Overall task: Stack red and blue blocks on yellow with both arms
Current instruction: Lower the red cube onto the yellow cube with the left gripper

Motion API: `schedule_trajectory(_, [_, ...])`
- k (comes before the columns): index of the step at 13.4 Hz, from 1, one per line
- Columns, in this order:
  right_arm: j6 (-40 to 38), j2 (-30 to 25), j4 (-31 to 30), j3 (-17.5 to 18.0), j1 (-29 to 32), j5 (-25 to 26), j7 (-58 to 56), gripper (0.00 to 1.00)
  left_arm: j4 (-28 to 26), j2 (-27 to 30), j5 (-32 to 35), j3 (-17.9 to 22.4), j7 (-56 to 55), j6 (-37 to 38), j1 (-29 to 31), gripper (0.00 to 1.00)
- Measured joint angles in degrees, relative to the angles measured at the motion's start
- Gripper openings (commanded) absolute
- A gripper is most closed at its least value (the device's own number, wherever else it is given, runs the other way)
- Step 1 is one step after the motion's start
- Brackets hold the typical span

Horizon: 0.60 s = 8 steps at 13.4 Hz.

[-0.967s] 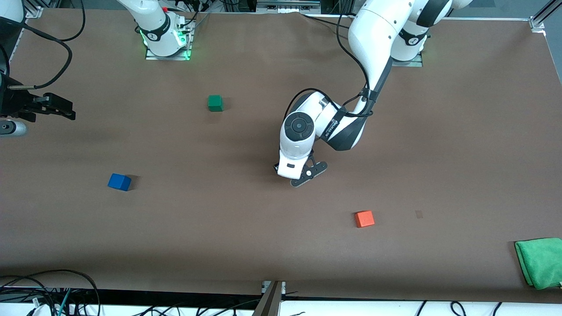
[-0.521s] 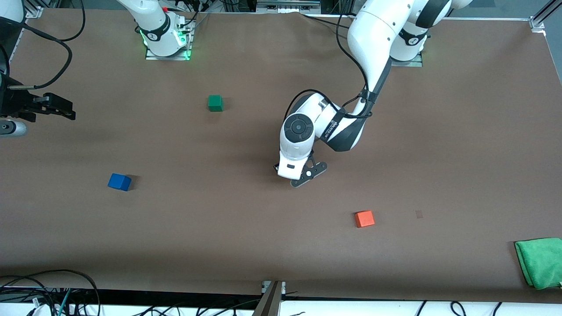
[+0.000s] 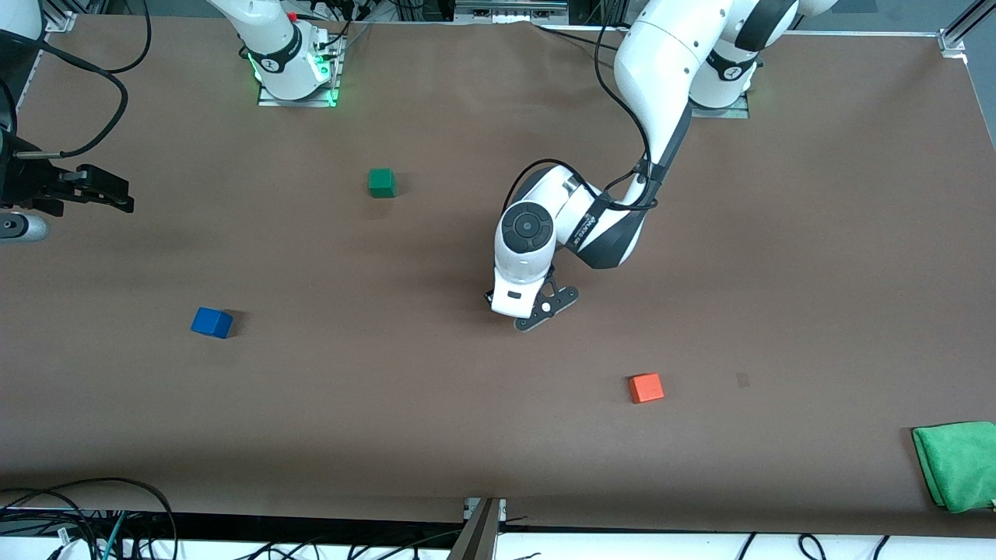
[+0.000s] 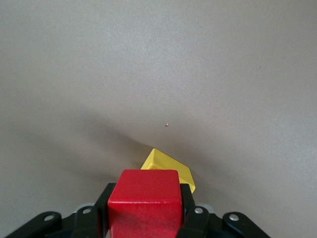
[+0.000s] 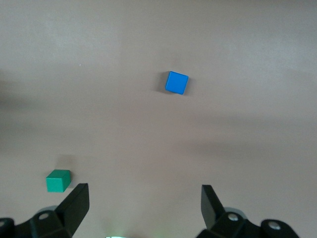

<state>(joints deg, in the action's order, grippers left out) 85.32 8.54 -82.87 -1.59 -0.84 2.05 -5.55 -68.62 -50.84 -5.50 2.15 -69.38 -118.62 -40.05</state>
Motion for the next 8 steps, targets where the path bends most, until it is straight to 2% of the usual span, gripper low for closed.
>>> schedule_trajectory(6, [0.0, 0.1, 0.0, 0.0, 0.0, 0.0, 0.0, 1.0, 1.13, 0.0, 0.11, 0.02, -1.54, 0.6, 0.0, 1.0])
schedule_trajectory(8, [0.0, 0.36, 0.0, 0.0, 0.0, 0.0, 0.0, 1.0, 3.22, 0.13, 0.11, -0.04, -1.98, 5.4, -0.03, 1.0])
